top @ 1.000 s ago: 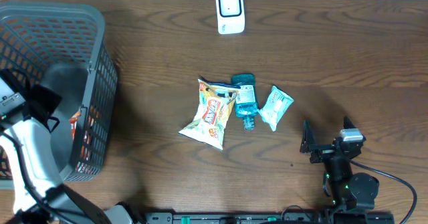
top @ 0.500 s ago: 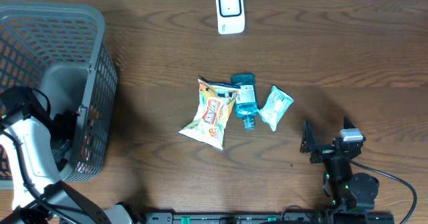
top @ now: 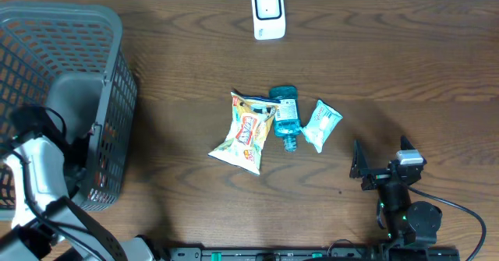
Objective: Scan the item barcode
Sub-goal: 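Grasp the red packet with the left gripper and lift it out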
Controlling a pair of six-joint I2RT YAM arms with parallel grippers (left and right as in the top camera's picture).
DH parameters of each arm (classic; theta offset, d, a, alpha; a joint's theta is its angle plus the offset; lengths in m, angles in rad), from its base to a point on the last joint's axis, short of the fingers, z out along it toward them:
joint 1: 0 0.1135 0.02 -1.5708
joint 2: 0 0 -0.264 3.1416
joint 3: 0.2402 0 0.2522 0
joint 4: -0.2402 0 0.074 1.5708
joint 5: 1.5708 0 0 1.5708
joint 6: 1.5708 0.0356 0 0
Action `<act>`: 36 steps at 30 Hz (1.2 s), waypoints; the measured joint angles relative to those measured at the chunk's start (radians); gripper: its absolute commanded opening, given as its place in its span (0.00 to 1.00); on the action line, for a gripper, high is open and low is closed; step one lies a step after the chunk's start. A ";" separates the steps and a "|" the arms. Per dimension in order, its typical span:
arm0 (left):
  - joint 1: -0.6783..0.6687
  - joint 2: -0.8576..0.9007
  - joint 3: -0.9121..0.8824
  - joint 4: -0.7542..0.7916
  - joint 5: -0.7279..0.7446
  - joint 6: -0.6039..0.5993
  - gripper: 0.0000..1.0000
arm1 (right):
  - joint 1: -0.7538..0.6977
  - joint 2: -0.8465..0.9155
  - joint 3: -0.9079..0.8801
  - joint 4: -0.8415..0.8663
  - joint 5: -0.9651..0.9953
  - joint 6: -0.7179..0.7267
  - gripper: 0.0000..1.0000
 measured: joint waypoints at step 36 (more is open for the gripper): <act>0.000 -0.397 0.192 0.241 0.223 -0.058 0.07 | 0.000 0.000 0.000 0.000 0.000 0.000 0.99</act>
